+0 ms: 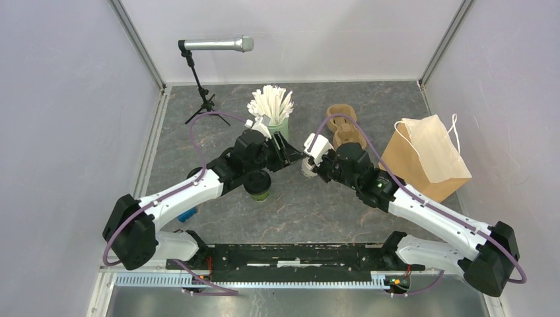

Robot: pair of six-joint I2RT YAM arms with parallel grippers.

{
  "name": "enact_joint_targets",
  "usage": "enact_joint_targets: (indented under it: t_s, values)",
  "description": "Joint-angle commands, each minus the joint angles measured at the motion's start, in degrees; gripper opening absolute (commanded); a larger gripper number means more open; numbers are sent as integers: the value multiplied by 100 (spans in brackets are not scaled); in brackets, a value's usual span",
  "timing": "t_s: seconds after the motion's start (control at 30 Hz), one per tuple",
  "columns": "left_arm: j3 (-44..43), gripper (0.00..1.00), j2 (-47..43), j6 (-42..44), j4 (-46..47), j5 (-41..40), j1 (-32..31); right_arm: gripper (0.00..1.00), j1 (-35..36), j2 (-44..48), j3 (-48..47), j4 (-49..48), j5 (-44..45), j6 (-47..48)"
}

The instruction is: Pack the takeout coffee

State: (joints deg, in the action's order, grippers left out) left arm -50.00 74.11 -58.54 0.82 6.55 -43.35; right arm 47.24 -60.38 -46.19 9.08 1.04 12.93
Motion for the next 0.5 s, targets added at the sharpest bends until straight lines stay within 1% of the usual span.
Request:
enact_joint_targets:
  t_s: [0.0,0.17,0.47]
  values:
    - [-99,56,61,-192,243,-3,107,2,-13,110,-21,-381,-4,-9]
    - [-104,56,142,-166,287,-13,136,3,-14,79,-39,-381,-2,-10]
    - [-151,55,455,-184,497,233,161,3,-15,10,-56,-434,-33,-18]
